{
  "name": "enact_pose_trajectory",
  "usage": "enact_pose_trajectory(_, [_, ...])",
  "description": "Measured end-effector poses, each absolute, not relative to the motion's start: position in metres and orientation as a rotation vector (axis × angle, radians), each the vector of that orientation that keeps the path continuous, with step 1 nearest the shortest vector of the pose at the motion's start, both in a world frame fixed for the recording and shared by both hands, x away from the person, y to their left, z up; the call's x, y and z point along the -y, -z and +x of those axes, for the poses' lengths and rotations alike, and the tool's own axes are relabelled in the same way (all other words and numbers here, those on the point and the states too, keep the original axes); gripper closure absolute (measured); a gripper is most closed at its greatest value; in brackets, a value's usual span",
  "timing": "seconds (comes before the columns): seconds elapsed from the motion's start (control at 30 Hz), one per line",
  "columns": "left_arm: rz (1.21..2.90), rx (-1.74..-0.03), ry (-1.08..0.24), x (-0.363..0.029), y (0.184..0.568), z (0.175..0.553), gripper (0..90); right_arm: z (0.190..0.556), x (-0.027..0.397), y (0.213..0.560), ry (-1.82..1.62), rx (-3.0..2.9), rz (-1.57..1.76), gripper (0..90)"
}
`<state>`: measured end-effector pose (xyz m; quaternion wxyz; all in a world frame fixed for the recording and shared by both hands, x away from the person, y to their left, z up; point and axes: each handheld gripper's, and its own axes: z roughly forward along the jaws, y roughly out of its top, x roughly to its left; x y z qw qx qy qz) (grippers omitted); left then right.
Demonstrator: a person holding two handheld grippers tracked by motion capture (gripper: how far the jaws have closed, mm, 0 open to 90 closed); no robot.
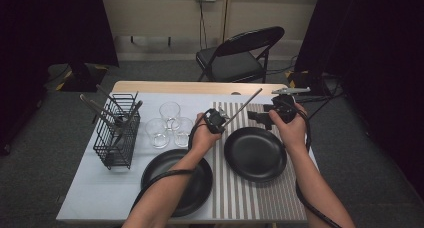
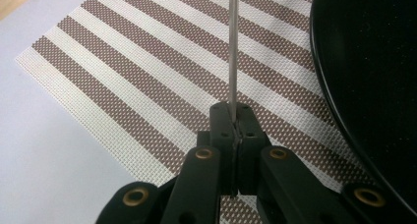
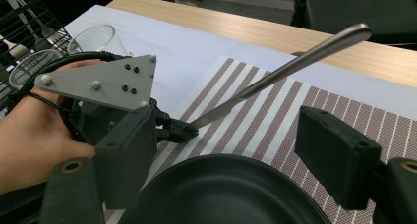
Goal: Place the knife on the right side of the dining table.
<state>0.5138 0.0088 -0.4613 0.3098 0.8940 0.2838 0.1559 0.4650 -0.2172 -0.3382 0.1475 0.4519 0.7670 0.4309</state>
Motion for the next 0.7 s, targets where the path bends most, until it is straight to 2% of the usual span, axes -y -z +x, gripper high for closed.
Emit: enact_pose_trajectory(0.7, [2.353,-0.749,-0.408,-0.0102,0.462,0.5137,88.9,0.4612,0.22,0.3426,-1.242,-2.211,1.311,23.0])
